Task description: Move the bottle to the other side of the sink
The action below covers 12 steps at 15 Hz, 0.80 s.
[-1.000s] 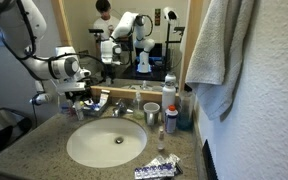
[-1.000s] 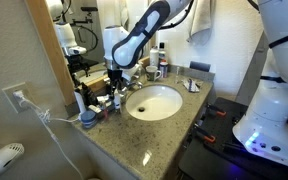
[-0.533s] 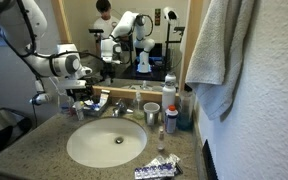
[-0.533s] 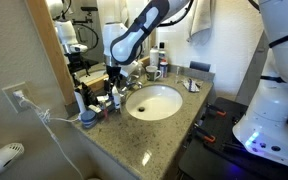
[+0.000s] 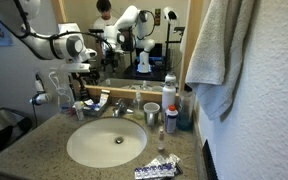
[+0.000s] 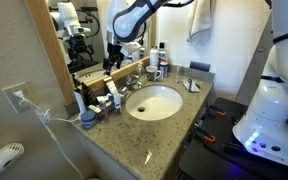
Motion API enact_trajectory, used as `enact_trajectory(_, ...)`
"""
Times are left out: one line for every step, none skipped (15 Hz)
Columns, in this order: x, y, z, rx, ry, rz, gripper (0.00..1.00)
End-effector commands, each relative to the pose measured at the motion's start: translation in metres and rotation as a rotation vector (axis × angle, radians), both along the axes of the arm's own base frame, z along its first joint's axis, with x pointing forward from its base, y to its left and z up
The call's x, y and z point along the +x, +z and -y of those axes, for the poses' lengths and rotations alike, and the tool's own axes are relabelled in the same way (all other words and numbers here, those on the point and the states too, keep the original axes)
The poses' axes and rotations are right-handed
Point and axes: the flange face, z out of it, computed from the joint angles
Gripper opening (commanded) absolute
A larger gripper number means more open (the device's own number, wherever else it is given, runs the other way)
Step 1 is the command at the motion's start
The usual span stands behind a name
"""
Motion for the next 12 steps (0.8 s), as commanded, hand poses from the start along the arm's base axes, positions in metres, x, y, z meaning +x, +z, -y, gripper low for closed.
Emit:
enact_trajectory(-0.024,0.061,0.042,0.000,-0.106,0.050,1.00)
enact_trajectory(-0.029,0.076,0.055,-0.002,-0.145,0.064,1.00)
enact_trajectory(-0.036,0.089,0.073,-0.006,-0.190,0.076,1.00)
enact_trajectory(-0.042,0.099,0.088,-0.008,-0.236,0.088,1.00)
enact_trajectory(-0.051,0.109,0.103,-0.006,-0.275,0.089,1.00)
enact_trajectory(-0.056,0.114,0.115,-0.007,-0.311,0.093,1.00)
enact_trajectory(-0.063,0.119,0.126,-0.004,-0.337,0.089,1.00)
enact_trajectory(-0.068,0.121,0.135,-0.004,-0.361,0.087,1.00)
enact_trajectory(-0.074,0.122,0.142,-0.003,-0.380,0.084,1.00)
enact_trajectory(-0.078,0.122,0.148,0.001,-0.397,0.082,1.00)
enact_trajectory(-0.082,0.122,0.153,0.001,-0.409,0.079,1.00)
enact_trajectory(-0.086,0.121,0.156,0.003,-0.423,0.077,1.00)
